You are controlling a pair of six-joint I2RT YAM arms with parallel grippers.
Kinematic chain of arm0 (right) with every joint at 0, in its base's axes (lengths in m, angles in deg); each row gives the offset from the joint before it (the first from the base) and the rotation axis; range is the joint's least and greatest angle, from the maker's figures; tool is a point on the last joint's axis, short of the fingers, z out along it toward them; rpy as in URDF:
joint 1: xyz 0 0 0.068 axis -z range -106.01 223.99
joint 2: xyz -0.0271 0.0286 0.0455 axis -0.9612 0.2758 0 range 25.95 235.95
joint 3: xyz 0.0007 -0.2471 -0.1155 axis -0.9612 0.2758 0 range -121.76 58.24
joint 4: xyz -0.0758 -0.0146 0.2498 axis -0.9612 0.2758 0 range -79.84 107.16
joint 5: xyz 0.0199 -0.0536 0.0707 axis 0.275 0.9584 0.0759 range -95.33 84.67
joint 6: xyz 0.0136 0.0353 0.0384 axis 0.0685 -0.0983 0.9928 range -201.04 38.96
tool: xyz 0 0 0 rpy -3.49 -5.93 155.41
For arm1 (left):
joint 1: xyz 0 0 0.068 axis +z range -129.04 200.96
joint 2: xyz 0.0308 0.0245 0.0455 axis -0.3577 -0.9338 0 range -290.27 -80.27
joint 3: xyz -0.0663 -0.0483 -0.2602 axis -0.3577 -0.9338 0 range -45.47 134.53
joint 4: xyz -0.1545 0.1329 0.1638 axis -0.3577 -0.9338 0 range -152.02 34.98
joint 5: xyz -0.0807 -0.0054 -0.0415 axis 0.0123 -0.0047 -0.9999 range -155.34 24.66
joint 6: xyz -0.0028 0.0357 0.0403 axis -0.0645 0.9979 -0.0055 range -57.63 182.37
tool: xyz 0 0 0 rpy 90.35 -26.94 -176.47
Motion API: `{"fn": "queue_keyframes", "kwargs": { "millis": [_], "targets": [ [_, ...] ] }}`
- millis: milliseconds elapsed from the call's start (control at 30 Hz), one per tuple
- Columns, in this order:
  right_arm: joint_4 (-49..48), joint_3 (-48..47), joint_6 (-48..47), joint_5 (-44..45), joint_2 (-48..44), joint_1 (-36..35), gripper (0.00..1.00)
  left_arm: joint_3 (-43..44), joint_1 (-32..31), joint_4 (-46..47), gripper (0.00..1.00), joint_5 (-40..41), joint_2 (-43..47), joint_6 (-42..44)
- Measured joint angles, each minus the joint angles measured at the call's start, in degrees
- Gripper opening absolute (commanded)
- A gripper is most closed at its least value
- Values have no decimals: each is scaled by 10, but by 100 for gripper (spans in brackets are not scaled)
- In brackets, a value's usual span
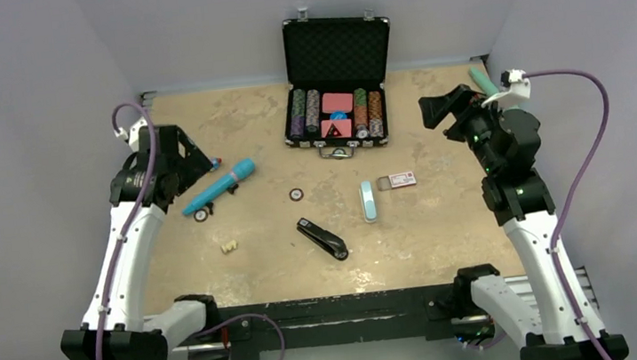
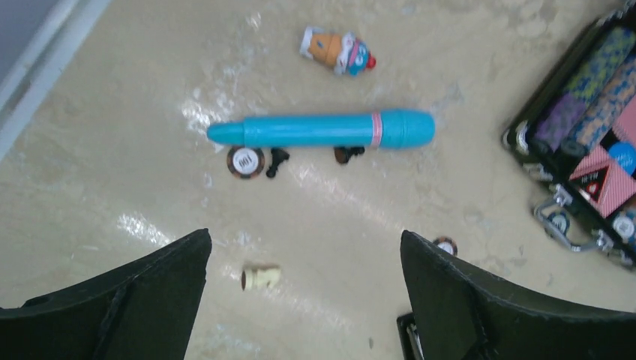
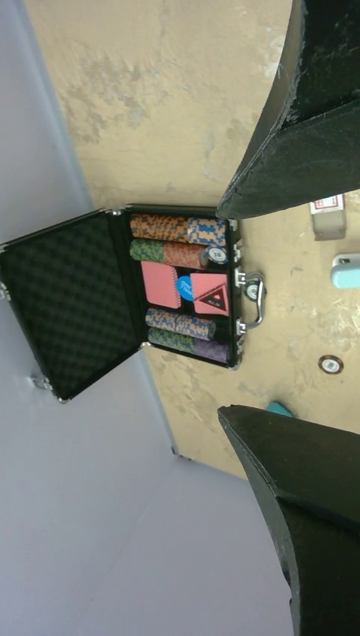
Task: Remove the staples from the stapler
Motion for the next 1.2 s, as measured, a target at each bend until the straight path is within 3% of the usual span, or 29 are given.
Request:
{"fn": "queue_keyframes", "kwargs": {
  "millis": [267,467,667,967,1200],
  "targets": [
    [60,-15,16,-21,39,0,99,-86,-20,-26,100,-157,13,0],
    [90,-17,18,-58,25,0,99,-80,-134,-10,100,-221,-1,46],
    [132,-61,4,-111,45,0,99,-64,-208,3,100,-242,-13,85],
    [192,-64,-6,-141,5,0,99,-19,-340,20,100,-342,-35,222],
    [207,-37,-8,-155,-46,0,99,1,-442,-8,100,-320,-105,327]
  ]
}}
